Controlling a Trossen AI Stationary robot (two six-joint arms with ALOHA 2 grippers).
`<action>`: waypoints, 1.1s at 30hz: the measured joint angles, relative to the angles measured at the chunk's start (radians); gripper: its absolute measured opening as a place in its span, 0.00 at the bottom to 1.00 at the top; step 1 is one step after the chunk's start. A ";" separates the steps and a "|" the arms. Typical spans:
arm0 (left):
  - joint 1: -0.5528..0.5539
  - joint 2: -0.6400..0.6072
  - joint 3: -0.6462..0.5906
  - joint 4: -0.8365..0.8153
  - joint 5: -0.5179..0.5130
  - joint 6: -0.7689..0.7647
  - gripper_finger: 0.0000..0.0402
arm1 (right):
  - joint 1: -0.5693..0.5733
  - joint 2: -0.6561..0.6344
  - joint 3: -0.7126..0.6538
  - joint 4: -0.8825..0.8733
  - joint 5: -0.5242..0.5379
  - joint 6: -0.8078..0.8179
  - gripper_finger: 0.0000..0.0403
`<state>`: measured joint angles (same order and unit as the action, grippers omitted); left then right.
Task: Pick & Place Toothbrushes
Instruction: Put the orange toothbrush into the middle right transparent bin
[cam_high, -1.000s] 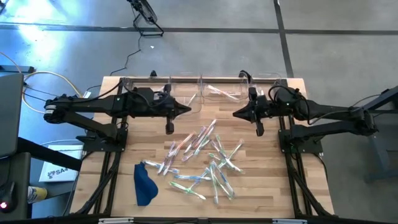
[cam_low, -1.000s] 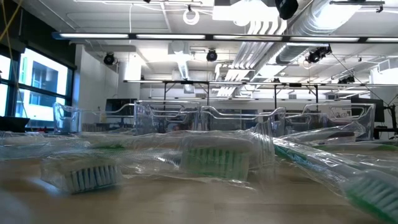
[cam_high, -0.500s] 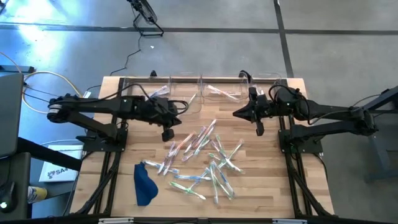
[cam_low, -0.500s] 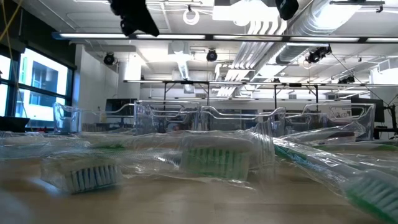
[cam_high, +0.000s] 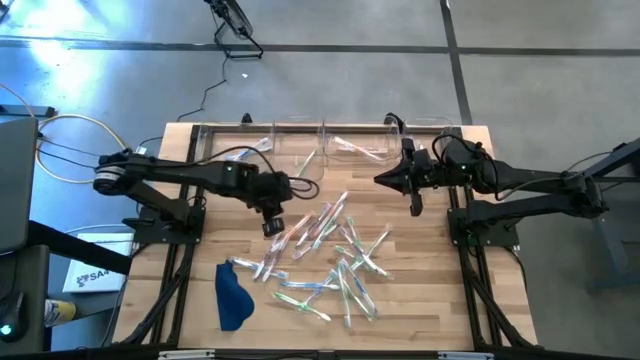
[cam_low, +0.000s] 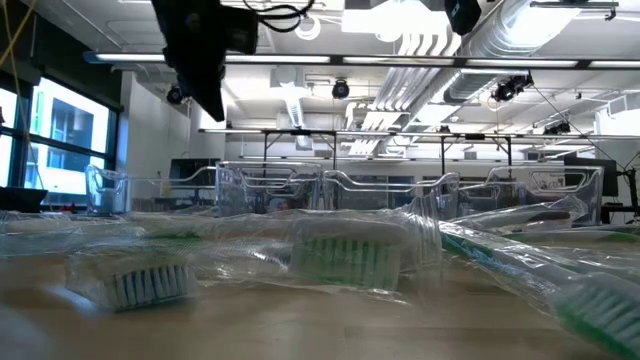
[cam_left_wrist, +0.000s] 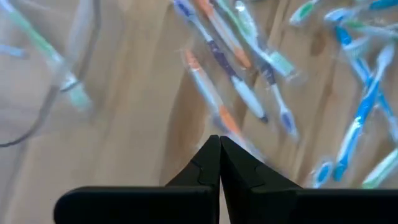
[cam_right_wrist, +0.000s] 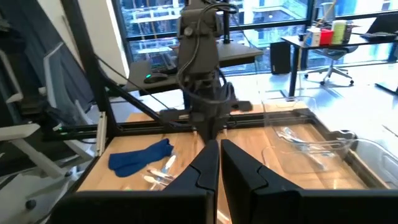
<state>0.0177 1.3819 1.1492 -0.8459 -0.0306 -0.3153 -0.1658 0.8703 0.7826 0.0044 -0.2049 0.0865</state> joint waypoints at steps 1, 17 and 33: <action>0.000 0.009 0.001 0.005 0.015 -0.006 0.00 | 0.000 0.000 0.000 0.000 0.006 0.000 0.02; 0.002 0.132 0.003 0.095 0.033 -0.034 0.25 | 0.000 0.000 0.000 -0.021 0.050 -0.002 0.02; 0.001 0.271 0.003 0.108 0.091 -0.054 0.37 | 0.000 0.000 0.000 -0.068 0.050 -0.004 0.02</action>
<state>0.0189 1.6531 1.1521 -0.7384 0.0602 -0.3697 -0.1660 0.8703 0.7822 -0.0639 -0.1547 0.0827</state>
